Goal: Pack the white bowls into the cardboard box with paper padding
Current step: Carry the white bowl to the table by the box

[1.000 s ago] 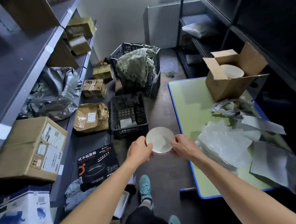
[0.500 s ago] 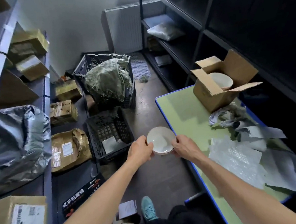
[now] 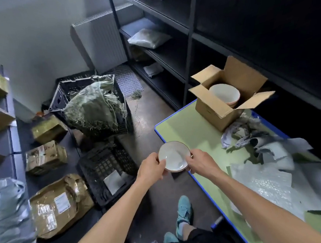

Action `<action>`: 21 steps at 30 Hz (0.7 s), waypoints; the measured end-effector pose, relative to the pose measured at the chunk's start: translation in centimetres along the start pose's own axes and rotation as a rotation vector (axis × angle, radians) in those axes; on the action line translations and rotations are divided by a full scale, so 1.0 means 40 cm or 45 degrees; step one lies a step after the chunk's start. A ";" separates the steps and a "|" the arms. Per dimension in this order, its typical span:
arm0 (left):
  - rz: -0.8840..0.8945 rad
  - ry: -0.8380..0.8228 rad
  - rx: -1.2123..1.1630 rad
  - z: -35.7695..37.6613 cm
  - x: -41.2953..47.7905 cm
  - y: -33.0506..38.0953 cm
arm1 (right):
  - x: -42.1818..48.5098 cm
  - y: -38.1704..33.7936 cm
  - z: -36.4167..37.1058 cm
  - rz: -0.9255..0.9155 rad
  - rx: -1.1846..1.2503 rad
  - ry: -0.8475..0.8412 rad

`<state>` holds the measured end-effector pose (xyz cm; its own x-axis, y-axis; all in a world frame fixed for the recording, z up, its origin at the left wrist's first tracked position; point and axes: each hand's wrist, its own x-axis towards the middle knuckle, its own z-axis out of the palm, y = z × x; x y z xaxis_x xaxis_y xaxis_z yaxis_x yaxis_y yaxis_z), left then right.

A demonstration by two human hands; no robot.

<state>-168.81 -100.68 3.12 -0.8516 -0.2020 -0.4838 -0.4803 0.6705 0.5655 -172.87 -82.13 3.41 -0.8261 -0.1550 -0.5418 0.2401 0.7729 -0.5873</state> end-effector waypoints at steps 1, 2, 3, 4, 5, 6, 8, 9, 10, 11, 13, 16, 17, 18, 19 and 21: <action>0.009 -0.016 0.007 0.000 0.025 0.014 | 0.019 0.002 -0.011 -0.002 0.010 0.005; 0.021 -0.034 0.013 0.000 0.050 0.028 | 0.037 0.005 -0.022 -0.002 0.029 0.013; 0.032 -0.052 0.022 0.000 0.075 0.042 | 0.056 0.008 -0.033 0.003 0.055 0.021; 0.041 -0.069 0.032 0.002 0.097 0.056 | 0.073 0.012 -0.042 0.015 0.075 0.027; 0.049 -0.081 0.037 0.004 0.118 0.069 | 0.090 0.016 -0.052 0.031 0.086 0.034; 0.054 -0.093 0.040 0.007 0.137 0.082 | 0.105 0.021 -0.063 0.048 0.090 0.038; 0.049 -0.125 0.047 0.014 0.170 0.106 | 0.130 0.032 -0.082 0.080 0.087 0.043; 0.049 -0.144 0.063 0.018 0.187 0.117 | 0.138 0.037 -0.091 0.096 0.086 0.050; 0.057 -0.166 0.092 0.023 0.202 0.127 | 0.144 0.043 -0.099 0.117 0.090 0.059; 0.072 -0.191 0.124 0.027 0.218 0.137 | 0.149 0.050 -0.105 0.142 0.099 0.068; 0.115 -0.259 0.161 0.037 0.251 0.158 | 0.159 0.066 -0.111 0.202 0.124 0.090; 0.165 -0.377 0.207 0.048 0.302 0.182 | 0.170 0.086 -0.110 0.289 0.174 0.123; 0.185 -0.410 0.221 0.051 0.319 0.186 | 0.173 0.090 -0.107 0.314 0.196 0.136; 0.209 -0.444 0.227 0.053 0.337 0.187 | 0.177 0.091 -0.103 0.342 0.213 0.151; 0.234 -0.477 0.230 0.054 0.355 0.188 | 0.181 0.091 -0.099 0.369 0.225 0.172; 0.281 -0.544 0.236 0.048 0.392 0.189 | 0.190 0.084 -0.091 0.423 0.254 0.219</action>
<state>-185.38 -97.39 -1.48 -0.7480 0.2420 -0.6181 -0.2206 0.7876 0.5753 -180.20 -78.48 -0.51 -0.7564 0.2006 -0.6226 0.5875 0.6269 -0.5117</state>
